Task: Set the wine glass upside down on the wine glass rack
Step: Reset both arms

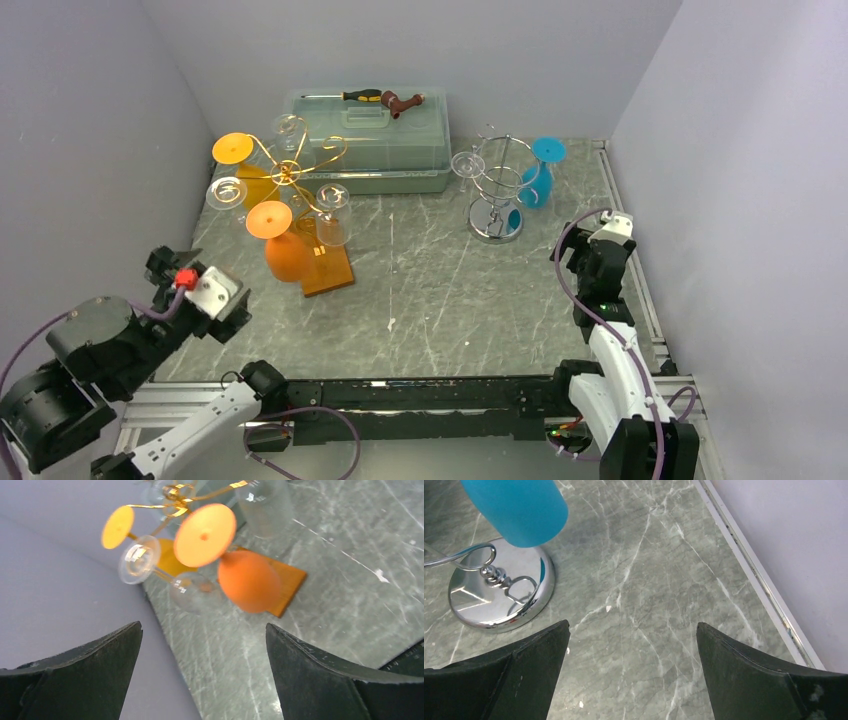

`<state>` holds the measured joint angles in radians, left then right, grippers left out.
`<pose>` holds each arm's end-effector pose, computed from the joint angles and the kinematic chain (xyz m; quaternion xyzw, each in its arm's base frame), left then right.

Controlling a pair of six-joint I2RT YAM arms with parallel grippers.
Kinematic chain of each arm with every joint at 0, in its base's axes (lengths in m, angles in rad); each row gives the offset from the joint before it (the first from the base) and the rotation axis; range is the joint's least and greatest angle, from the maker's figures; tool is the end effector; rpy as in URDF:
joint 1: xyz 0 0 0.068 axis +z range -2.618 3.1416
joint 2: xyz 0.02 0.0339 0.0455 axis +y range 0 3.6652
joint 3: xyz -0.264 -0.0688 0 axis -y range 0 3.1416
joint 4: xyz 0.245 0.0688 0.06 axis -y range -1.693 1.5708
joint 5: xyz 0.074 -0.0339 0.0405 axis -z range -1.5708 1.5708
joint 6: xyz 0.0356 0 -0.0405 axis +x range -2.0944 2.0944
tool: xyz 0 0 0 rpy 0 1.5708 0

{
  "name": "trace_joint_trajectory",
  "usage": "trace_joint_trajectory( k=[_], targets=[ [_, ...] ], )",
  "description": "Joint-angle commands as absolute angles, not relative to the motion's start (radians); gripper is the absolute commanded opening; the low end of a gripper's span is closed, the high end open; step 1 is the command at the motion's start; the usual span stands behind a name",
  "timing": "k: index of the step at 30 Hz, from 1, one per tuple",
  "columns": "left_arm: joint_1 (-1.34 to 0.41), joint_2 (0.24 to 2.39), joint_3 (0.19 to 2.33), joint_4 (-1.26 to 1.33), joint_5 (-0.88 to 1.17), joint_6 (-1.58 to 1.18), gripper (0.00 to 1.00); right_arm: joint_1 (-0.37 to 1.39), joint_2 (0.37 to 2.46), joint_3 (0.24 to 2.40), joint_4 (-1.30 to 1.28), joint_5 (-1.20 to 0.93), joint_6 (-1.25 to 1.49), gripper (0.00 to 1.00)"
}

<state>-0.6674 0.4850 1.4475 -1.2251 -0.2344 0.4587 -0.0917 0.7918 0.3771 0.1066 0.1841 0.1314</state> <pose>-0.0089 0.0176 0.4437 0.3605 0.7045 0.0294 0.6106 0.1854 -0.0236 0.2245 0.1434 0.7928 -0.0625 0.5891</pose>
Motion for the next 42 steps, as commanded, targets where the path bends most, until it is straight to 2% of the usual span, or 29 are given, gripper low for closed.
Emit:
trace_joint_trajectory(
  k=[1, 5, 7, 9, 14, 17, 19, 25, 34, 37, 42],
  targets=[
    [-0.684, 0.724, 1.692, -1.084, -0.418, 0.446, 0.99, -0.097, 0.799, 0.432, 0.114, 0.221, 0.142, 1.0],
    [-0.712, 1.041, 2.129, -1.082, -0.469, 0.443, 1.0, -0.097, 0.799, 0.431, 0.119, 0.218, 0.152, 1.0],
    [-0.762, 1.157, 2.265, -1.058, -0.491, 0.496, 0.99, -0.097, 0.801, 0.426, 0.124, 0.212, 0.16, 1.0],
    [-0.794, 1.207, 2.272, -0.969, -0.514, 0.593, 0.99, -0.097, 0.798, 0.419, 0.133, 0.21, 0.169, 1.0],
    [-0.784, 1.259, 2.108, -0.68, -0.527, 0.807, 1.0, -0.097, 0.801, 0.408, 0.149, 0.206, 0.168, 1.0],
    [-0.56, 1.329, 2.066, -0.557, -0.348, 0.799, 0.99, -0.097, 0.8, 0.407, 0.155, 0.196, 0.166, 1.0],
    [-0.378, 1.428, 2.179, -0.586, -0.187, 0.711, 0.99, -0.097, 0.8, 0.408, 0.162, 0.19, 0.163, 1.0],
    [-0.047, 1.589, 2.346, -0.533, 0.031, 0.563, 0.99, -0.097, 0.787, 0.382, 0.19, 0.186, 0.17, 1.0],
    [0.487, 1.526, 2.08, -0.452, 0.376, 0.204, 0.99, -0.098, 0.835, 0.359, 0.253, 0.187, 0.162, 1.0],
    [0.571, 1.485, 1.931, -0.415, 0.444, 0.187, 0.99, -0.1, 0.847, 0.359, 0.268, 0.188, 0.164, 1.0],
    [0.607, 1.413, 1.661, -0.399, 0.502, 0.23, 0.99, -0.1, 0.845, 0.345, 0.284, 0.2, 0.167, 1.0]
  ],
)
